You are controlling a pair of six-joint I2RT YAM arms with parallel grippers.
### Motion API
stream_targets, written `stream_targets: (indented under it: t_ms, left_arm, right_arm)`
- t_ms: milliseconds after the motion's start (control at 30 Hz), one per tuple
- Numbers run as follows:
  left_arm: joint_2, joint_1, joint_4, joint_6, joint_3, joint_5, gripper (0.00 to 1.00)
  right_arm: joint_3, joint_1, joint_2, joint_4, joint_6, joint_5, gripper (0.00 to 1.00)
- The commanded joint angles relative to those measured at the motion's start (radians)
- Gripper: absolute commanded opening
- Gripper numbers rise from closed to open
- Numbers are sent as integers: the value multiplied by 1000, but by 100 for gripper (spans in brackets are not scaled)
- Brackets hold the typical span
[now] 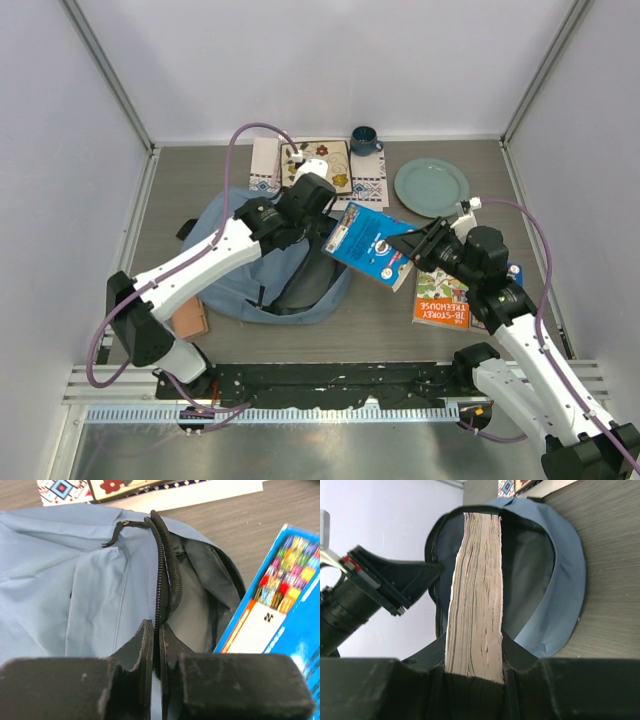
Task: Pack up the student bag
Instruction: Place the book in the student bag.
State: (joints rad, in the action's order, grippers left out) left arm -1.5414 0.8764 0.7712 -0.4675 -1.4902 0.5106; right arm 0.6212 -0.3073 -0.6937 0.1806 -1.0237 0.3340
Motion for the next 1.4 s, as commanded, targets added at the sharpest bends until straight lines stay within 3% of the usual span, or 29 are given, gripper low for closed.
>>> stream_targets:
  t_ms: [0,500,733,967,1133,1367]
  left_arm:
    - [72,-2,11,-25,-64,74,8]
    - [173,-2,-82,-23,44,12,12]
    - [175,-2,-95,-28,39,16,12]
    - [178,-2,-116,-26,30,-14,10]
    - [191,-1,-141,-30,41,-43,9]
    - [219,-2,-190,-10,48,-66,9]
  right_arm:
    - [12,-1,-3,-115,-22,164,1]
    - [-23,-22,-259,-385,-92,286,1]
    - [23,-196,-366,-345,-52,102,1]
    - [21,-297,-480,-458,-108,5,1]
    - [44,-357,-601,-576,-125,-107,1]
    - [83,-404,-786,-877,-249,-112,1]
